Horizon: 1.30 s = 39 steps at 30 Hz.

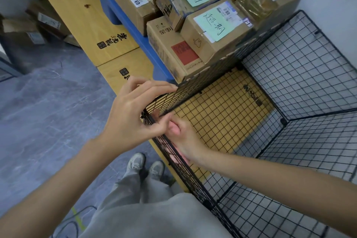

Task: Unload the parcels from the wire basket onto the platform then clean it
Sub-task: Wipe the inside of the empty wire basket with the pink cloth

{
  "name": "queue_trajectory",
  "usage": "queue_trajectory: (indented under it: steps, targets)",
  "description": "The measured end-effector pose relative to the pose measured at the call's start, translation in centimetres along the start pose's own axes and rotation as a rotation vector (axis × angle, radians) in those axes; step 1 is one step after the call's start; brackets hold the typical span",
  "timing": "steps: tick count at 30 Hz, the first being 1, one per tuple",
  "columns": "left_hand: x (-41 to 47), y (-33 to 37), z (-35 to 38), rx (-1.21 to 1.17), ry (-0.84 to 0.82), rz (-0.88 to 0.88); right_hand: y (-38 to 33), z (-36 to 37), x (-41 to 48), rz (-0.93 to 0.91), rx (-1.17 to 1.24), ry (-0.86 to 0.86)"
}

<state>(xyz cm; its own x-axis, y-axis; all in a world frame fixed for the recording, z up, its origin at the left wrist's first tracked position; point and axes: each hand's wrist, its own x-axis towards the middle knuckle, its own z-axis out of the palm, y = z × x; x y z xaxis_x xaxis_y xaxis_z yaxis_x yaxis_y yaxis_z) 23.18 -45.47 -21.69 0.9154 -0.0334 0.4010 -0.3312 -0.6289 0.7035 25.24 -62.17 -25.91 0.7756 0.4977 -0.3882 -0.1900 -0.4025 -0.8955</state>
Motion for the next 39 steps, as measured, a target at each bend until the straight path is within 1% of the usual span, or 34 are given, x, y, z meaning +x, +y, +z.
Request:
queue_trajectory:
  steps: [4, 7, 9, 12, 14, 17, 19, 20, 24, 28, 31, 33, 35, 37, 39]
  targets:
    - [-0.1, 0.0, 0.1, 0.01, -0.006, -0.003, 4.3, 1.8, 3.1, 0.103, -0.076, -0.015]
    - [-0.1, 0.2, 0.1, 0.006, -0.009, -0.006, 6.6, 1.9, 3.9, 0.165, -0.126, -0.067]
    - [-0.1, 0.2, 0.0, 0.008, -0.019, -0.006, 7.2, 2.1, 3.7, 0.199, -0.102, -0.084]
    - [-0.1, 0.1, 0.0, -0.001, -0.029, -0.007, 4.5, 1.3, 2.3, 0.23, -0.045, -0.063]
    - [-0.1, 0.1, 0.1, -0.025, -0.023, -0.017, 1.6, 0.0, 0.4, 0.171, 0.009, -0.047]
    - [-0.1, 0.3, 0.3, -0.031, -0.014, -0.019, -2.1, -1.9, -2.6, -0.021, 0.082, -0.038]
    - [-0.1, 0.3, 0.3, -0.019, -0.007, -0.009, -2.6, -2.1, -2.9, -0.116, 0.049, -0.012]
    - [0.0, 0.3, 0.2, -0.015, -0.008, -0.007, -2.2, -1.8, -2.6, -0.119, 0.033, -0.001]
    - [-0.2, 0.1, 0.1, -0.01, -0.014, -0.01, 2.4, 0.6, 0.2, 0.0, -0.092, 0.0]
    - [0.0, 0.5, 0.0, 0.035, -0.013, 0.019, 7.9, 2.0, 2.7, 0.205, -0.227, -0.038]
    - [0.8, 0.9, -0.5, 0.109, -0.028, 0.112, 9.5, 2.1, 2.5, 0.302, -0.185, -0.024]
    - [1.1, 1.3, -0.6, 0.124, -0.051, 0.163, 8.6, 1.6, 1.5, 0.328, -0.118, -0.033]
    - [1.3, 2.1, -0.3, 0.11, -0.105, 0.214, 6.1, 0.5, -0.2, 0.316, -0.09, -0.058]
    - [1.4, 3.1, 0.3, 0.113, -0.157, 0.272, 3.3, -1.2, -2.5, 0.255, -0.007, -0.083]
    - [1.5, 3.8, 0.9, 0.14, -0.175, 0.325, -0.1, -2.8, -4.9, 0.139, 0.027, -0.087]
